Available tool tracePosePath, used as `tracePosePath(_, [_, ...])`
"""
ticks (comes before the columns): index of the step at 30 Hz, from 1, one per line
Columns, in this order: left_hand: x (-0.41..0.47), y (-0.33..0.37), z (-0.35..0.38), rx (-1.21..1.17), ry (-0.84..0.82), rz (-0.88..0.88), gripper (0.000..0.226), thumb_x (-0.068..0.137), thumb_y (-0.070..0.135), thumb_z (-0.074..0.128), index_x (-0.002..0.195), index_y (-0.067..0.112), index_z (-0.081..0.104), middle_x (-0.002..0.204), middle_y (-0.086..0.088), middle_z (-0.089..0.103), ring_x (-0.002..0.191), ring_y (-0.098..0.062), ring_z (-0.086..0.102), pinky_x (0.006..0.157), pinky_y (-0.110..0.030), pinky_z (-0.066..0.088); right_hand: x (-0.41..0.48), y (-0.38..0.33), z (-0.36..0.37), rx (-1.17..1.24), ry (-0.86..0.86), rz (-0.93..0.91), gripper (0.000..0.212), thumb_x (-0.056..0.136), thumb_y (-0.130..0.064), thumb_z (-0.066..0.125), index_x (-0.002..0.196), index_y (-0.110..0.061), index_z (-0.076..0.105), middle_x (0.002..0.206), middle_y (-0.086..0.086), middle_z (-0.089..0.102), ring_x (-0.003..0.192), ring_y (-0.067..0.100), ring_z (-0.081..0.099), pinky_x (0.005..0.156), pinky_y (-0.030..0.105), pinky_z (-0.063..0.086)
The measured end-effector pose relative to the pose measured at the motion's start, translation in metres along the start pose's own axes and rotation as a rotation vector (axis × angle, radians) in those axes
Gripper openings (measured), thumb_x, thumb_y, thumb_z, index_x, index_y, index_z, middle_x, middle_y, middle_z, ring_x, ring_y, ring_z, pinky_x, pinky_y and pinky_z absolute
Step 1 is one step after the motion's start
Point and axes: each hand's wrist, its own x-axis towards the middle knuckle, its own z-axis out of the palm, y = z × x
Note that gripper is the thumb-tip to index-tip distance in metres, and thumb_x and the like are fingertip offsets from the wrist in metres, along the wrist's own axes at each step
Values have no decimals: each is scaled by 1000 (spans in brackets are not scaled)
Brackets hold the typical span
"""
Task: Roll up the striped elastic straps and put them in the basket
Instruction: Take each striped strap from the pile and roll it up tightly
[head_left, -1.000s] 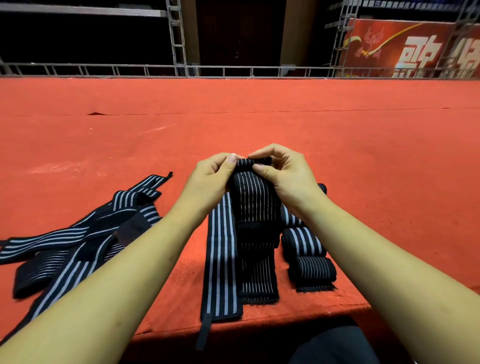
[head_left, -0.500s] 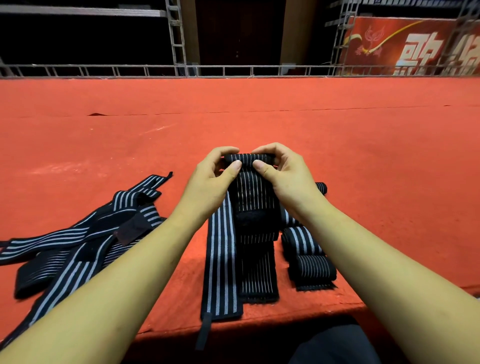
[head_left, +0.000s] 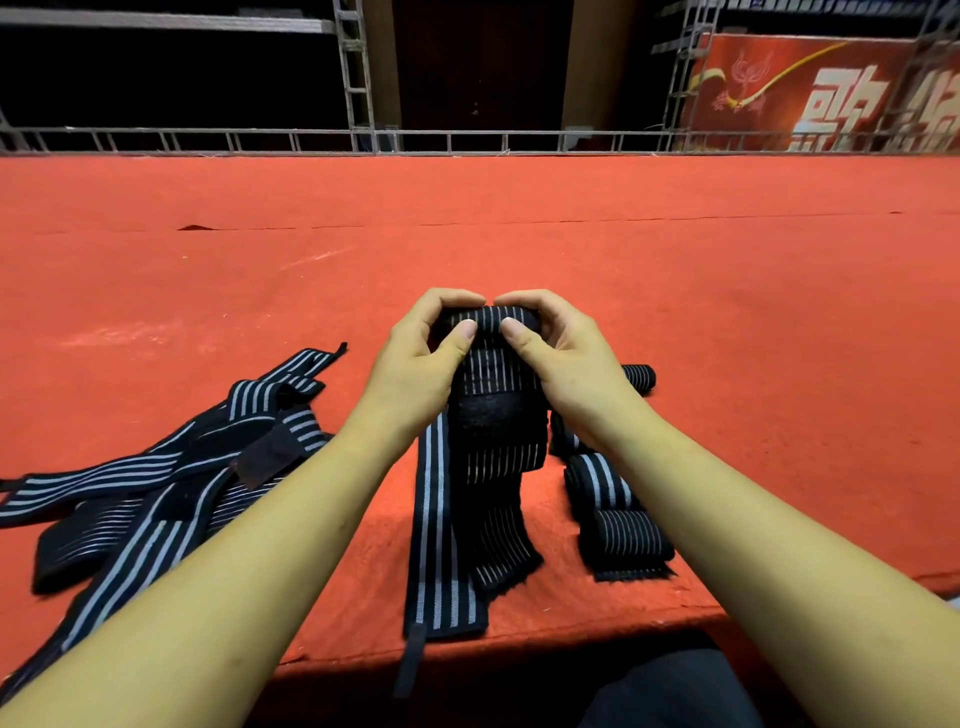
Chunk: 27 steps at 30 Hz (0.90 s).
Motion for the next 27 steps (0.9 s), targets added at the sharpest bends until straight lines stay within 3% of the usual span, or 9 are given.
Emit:
tracePosePath(4, [-1,3,3,-20,33,-174,25,102,40,49,109,21,65,102,2,67,95,-10,61,92,-44,52,-1,-4,0,8,-10,-24,24,90,7,57,104,-13,62,98,1,65,92,11,61,90,42,52])
tracePosePath(7, [-1,8,5,45,59,-247,42,103,47,41,106,15,67,103,-6,71,91,-10,62,87,-34,51,-3,-6,4,11,-38,-23,29,85,12,55,95,-14,61,95,3,63,91,13,58,91,47,51])
tracePosePath(9, [0,9,6,104,73,-180,38,105,39,44,106,8,66,99,-8,69,87,-9,59,81,-29,48,-5,-6,7,4,-49,-22,28,82,5,55,94,-20,59,96,2,62,91,11,57,88,44,51])
tracePosePath(13, [0,8,6,81,76,-108,21,105,28,47,110,12,60,98,0,65,89,-7,58,85,-29,47,-8,-12,12,133,-39,132,25,96,-15,60,121,-18,56,102,1,64,87,8,64,78,28,53])
tracePosePath(15, [-3,7,6,66,47,-87,16,105,27,47,113,18,57,101,-2,64,92,-9,58,87,-33,48,-8,-14,11,74,-52,192,28,101,-38,52,120,-19,58,103,-6,67,89,0,66,77,20,52])
tracePosePath(17, [-6,6,4,122,9,-51,15,105,25,45,117,22,53,94,9,57,84,-3,54,79,-25,45,-9,-10,11,11,-90,225,37,102,-49,42,116,-20,59,100,-7,67,89,1,64,81,24,53])
tracePosePath(19, [-8,7,2,163,-30,-38,16,105,23,45,120,26,51,92,15,54,81,2,52,75,-18,42,-8,-7,9,-44,-95,189,34,104,-45,40,113,-19,59,100,-3,64,91,6,60,86,32,51])
tracePosePath(23, [-9,10,-3,147,-74,-54,20,104,23,48,124,22,51,107,7,60,99,-7,57,91,-29,49,-6,-6,7,-64,-48,18,16,98,-27,52,108,-16,58,101,3,62,94,11,57,92,43,50])
tracePosePath(27, [-7,15,1,38,-23,-165,27,102,34,51,113,10,57,100,-4,63,91,-9,59,87,-31,50,-5,-9,7,14,-4,-34,11,87,-14,57,97,-21,55,92,6,61,88,17,57,87,50,50])
